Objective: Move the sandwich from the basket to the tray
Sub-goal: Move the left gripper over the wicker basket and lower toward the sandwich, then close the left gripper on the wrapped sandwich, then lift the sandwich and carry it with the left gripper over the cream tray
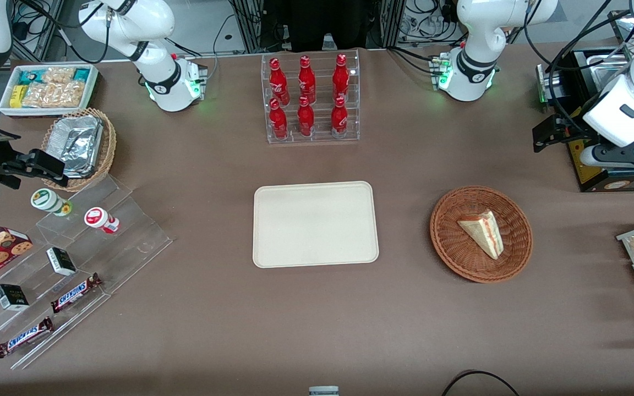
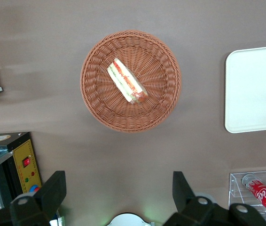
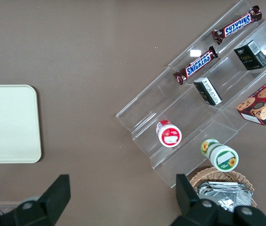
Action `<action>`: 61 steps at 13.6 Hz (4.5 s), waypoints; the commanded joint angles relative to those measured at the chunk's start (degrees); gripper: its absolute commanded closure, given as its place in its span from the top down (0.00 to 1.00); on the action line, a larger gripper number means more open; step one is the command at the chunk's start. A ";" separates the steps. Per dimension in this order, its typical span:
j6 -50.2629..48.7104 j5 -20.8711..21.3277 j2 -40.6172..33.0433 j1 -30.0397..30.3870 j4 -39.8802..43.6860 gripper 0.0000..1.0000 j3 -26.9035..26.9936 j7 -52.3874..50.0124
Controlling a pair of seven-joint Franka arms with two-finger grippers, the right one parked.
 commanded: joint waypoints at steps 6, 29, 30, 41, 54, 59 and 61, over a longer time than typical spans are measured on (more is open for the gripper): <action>7.83 1.33 3.51 -0.27 -5.36 1.00 -0.42 0.88; 51.19 0.45 8.52 0.17 -35.28 1.00 -0.16 -35.59; 51.02 0.45 8.70 0.17 -35.28 1.00 -0.16 -36.29; 57.96 0.37 17.04 0.17 -35.36 1.00 -0.16 -36.48; 32.59 1.16 15.99 -2.81 -19.75 0.00 -1.47 -35.43; 29.83 0.63 22.21 -10.88 -10.95 0.00 -2.18 -31.38; 29.40 0.63 25.99 -15.19 -6.21 0.00 -2.27 -30.50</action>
